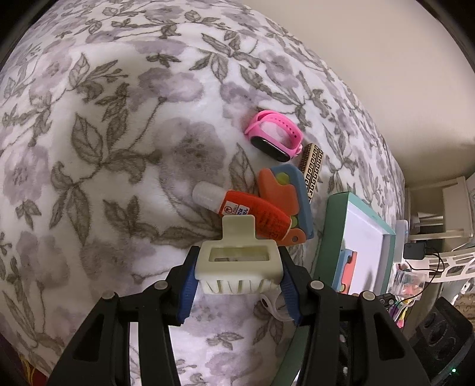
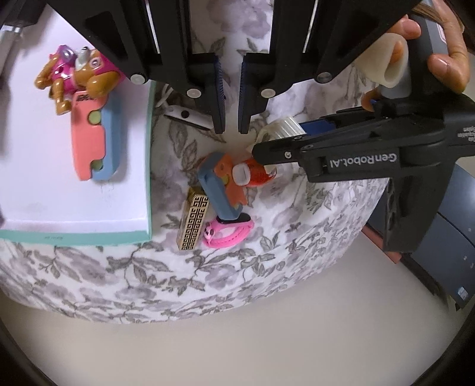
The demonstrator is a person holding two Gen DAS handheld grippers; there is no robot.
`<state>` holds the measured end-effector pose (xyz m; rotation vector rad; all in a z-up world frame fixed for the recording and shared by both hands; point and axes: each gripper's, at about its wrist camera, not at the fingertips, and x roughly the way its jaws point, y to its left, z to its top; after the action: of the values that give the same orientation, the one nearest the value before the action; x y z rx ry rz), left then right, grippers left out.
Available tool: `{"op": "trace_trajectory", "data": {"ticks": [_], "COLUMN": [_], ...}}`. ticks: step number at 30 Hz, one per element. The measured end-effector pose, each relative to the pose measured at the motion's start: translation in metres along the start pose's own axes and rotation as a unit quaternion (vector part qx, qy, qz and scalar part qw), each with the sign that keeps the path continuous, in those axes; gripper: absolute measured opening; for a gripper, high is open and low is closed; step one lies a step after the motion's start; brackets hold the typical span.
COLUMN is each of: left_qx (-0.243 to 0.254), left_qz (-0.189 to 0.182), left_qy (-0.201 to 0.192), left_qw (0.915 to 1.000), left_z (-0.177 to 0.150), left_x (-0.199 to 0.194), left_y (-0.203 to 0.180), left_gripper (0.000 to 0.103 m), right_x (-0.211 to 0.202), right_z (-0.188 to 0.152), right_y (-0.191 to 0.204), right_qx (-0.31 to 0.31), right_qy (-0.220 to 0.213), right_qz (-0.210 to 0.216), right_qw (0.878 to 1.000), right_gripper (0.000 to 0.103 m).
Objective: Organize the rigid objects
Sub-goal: 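Grasp the cream plastic clip with the left tool and lift it, then grasp the white coiled cable with the right tool while the left tool holds the clip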
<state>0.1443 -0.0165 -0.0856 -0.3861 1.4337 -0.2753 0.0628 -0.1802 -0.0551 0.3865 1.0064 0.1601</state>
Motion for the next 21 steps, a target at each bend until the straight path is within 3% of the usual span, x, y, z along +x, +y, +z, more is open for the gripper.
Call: {"op": "trace_trajectory", "data": {"ticks": [10, 12, 14, 18, 20, 21], "left_qx": [0.008, 0.004, -0.004, -0.019, -0.025, -0.028], "left_qz": [0.075, 0.081, 0.079, 0.078, 0.077, 0.074], "left_qy": [-0.026, -0.027, -0.028, -0.036, -0.04, -0.041], "left_qw": [0.9968, 0.9964, 0.9965, 0.9961, 0.9959, 0.996], "left_z": [0.003, 0.004, 0.007, 0.01, 0.01, 0.01], "left_x": [-0.013, -0.014, -0.018, -0.025, -0.028, -0.03], "left_y": [0.006, 0.011, 0.016, 0.022, 0.025, 0.026], "left_gripper": [0.052, 0.052, 0.052, 0.052, 0.052, 0.052], "right_x": [-0.003, -0.003, -0.005, -0.004, -0.003, -0.002], "right_z": [0.002, 0.003, 0.003, 0.005, 0.006, 0.006], "right_y": [-0.002, -0.002, -0.002, -0.003, -0.003, -0.002], "right_qx": [-0.004, -0.002, 0.003, 0.003, 0.004, 0.001], "right_qy": [0.009, 0.011, 0.013, 0.011, 0.01, 0.01], "right_qz": [-0.054, -0.063, -0.071, -0.072, -0.069, -0.063], "right_qw": [0.999, 0.998, 0.997, 0.997, 0.998, 0.998], "right_gripper": [0.012, 0.022, 0.04, 0.043, 0.056, 0.058]}}
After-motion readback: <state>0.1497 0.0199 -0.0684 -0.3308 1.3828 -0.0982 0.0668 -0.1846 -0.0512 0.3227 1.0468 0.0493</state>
